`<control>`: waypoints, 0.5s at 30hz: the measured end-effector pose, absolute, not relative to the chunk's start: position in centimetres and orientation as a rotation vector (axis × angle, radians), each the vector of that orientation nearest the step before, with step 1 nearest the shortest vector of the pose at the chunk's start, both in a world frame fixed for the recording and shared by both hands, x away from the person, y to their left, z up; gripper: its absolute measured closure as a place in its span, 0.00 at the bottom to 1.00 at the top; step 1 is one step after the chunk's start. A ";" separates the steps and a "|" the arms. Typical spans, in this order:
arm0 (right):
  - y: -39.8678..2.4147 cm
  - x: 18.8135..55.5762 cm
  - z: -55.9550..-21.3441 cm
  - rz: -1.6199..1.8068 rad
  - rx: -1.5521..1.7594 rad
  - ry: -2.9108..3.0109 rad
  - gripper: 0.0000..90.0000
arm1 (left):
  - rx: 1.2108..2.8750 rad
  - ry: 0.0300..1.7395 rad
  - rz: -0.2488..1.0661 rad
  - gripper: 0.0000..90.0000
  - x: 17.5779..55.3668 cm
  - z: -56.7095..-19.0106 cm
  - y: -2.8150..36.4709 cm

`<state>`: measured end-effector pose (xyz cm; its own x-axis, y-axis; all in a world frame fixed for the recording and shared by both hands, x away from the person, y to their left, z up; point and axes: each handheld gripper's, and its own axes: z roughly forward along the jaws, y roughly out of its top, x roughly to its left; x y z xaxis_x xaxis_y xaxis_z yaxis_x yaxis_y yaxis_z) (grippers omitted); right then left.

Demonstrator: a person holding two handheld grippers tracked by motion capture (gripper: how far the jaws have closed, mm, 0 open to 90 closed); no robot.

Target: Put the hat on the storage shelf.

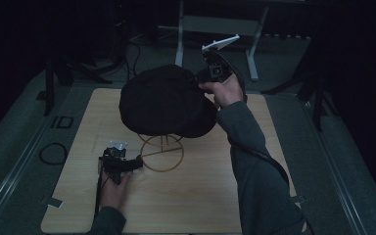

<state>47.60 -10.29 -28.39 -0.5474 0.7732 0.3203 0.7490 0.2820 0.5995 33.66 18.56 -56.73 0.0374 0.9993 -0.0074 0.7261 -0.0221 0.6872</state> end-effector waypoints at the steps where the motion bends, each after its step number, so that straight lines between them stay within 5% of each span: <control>1: -10.2 47.6 -28.6 1.131 1.480 2.491 0.81 | 1.803 1.741 0.685 0.01 33.7 -56.7 18.6; 15: -9.6 47.8 -31.4 1.078 1.497 2.528 0.80 | 1.806 1.740 0.684 0.01 33.7 -56.7 18.6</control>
<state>47.84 -9.64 -31.39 -0.5425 0.7767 0.3201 0.7687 0.3052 0.5621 33.65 18.58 -56.72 0.0393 0.9992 -0.0063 0.7278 -0.0243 0.6854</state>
